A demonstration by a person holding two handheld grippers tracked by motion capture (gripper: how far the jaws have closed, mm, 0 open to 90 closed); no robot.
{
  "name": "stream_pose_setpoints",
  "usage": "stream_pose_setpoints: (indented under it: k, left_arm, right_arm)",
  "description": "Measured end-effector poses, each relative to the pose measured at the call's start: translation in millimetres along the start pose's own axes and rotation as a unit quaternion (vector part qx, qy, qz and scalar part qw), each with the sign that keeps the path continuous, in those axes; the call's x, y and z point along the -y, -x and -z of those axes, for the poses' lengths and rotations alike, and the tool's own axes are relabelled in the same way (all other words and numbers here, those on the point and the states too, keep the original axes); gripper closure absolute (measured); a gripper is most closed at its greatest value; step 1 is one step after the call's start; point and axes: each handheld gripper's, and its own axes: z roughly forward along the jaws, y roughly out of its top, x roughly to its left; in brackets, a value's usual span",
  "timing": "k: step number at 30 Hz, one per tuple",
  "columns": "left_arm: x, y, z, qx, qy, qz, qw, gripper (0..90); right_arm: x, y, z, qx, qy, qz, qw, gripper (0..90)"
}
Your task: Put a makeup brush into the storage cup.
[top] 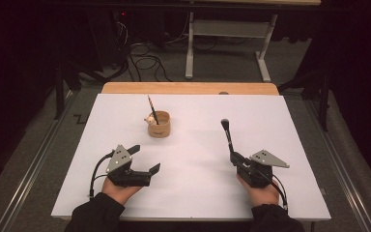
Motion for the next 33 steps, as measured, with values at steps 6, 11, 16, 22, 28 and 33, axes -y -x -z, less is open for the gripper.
stream_pose_setpoints:
  k: [6, 11, 16, 22, 28, 33]
  left_arm:
    - [-0.4, -0.3, 0.2, 0.008, 0.001, 0.001, 1.0000, 5.2]
    - [-0.8, 0.0, -0.1, 0.012, 0.002, 0.000, 0.9999, 5.7]
    - [-0.9, 0.2, -0.1, 0.015, 0.003, 0.001, 0.9999, 6.1]
    - [-1.2, 0.6, 0.3, 0.017, 0.005, 0.001, 0.9998, 6.4]
    - [-1.2, 1.0, 0.4, 0.018, 0.006, 0.003, 0.9998, 6.4]
    - [-5.1, 1.4, 0.0, 0.023, 0.007, 0.007, 0.9997, 5.8]
  right_arm:
    - [0.1, 2.0, 3.2, -0.002, 0.017, -0.003, 0.9998, 80.4]
    - [-1.0, 0.0, 7.3, 0.000, 0.040, 0.000, 0.9992, 80.4]
    - [-1.3, -0.4, 10.3, 0.006, 0.062, 0.007, 0.9980, 80.4]
    - [-1.1, 2.9, 14.7, 0.006, 0.093, 0.004, 0.9956, 80.4]
    - [-1.1, 2.9, 17.2, 0.007, 0.110, 0.006, 0.9939, 80.4]
    - [-0.9, 2.6, 17.0, 0.006, 0.111, 0.006, 0.9938, 80.4]
